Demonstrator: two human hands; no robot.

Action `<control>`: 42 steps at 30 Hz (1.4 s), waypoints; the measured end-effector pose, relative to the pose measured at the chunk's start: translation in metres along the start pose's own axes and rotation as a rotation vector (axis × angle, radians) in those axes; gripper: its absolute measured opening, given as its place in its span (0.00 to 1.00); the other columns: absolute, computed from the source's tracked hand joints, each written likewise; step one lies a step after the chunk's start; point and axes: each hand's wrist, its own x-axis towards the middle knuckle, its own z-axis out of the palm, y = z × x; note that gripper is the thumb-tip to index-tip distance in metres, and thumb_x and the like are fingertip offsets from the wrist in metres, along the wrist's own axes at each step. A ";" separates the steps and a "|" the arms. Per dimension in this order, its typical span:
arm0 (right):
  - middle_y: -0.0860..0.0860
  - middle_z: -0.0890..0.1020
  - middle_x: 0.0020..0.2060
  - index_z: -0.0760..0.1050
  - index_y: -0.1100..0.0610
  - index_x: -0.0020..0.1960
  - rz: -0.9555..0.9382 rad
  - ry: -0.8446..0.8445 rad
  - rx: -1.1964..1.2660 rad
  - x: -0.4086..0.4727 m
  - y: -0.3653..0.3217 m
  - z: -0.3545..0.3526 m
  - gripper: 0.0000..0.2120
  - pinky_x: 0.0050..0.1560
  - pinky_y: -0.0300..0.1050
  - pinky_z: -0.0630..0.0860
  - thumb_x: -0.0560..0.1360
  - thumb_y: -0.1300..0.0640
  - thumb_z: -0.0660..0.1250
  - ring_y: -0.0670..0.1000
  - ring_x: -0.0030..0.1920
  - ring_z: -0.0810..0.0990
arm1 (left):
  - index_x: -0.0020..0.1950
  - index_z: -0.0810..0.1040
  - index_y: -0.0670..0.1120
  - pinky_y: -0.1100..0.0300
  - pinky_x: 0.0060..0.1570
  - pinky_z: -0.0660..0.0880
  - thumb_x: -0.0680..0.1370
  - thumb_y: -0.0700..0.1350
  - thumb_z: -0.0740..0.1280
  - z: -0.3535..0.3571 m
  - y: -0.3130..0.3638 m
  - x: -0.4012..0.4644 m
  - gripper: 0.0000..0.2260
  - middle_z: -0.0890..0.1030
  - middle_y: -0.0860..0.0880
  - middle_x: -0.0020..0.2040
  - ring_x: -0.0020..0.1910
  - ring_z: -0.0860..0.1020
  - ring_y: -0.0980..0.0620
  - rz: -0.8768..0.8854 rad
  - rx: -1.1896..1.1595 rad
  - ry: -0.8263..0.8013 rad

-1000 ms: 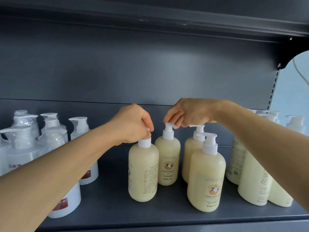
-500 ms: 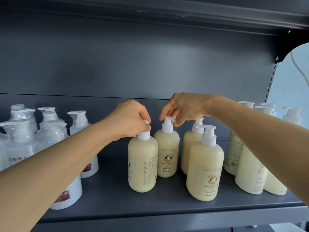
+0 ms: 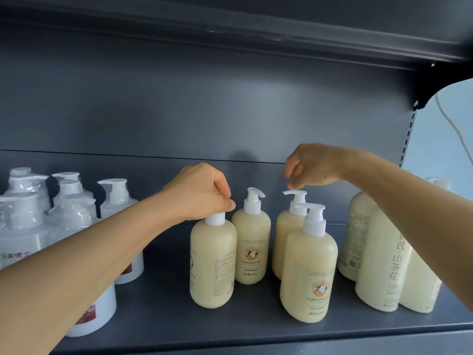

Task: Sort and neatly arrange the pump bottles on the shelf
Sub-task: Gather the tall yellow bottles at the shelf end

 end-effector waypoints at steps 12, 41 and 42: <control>0.56 0.84 0.37 0.81 0.59 0.40 0.010 -0.037 0.121 0.006 0.019 0.023 0.05 0.35 0.36 0.76 0.71 0.56 0.71 0.49 0.32 0.81 | 0.53 0.79 0.52 0.50 0.53 0.77 0.71 0.49 0.72 0.005 0.023 0.021 0.12 0.80 0.55 0.47 0.50 0.77 0.51 0.092 0.134 -0.064; 0.49 0.83 0.48 0.80 0.51 0.50 -0.152 -0.084 0.433 -0.068 0.026 0.028 0.09 0.49 0.39 0.79 0.72 0.62 0.71 0.52 0.50 0.81 | 0.36 0.79 0.40 0.66 0.27 0.71 0.70 0.35 0.67 0.025 0.043 -0.002 0.04 0.78 0.45 0.31 0.27 0.75 0.53 -0.084 -0.277 -0.091; 0.49 0.82 0.49 0.80 0.50 0.50 -0.151 -0.084 0.446 -0.069 0.027 0.029 0.09 0.49 0.39 0.79 0.73 0.61 0.71 0.52 0.50 0.81 | 0.37 0.79 0.38 0.66 0.27 0.73 0.71 0.35 0.66 0.024 0.046 -0.002 0.04 0.79 0.44 0.33 0.27 0.77 0.54 -0.078 -0.309 -0.137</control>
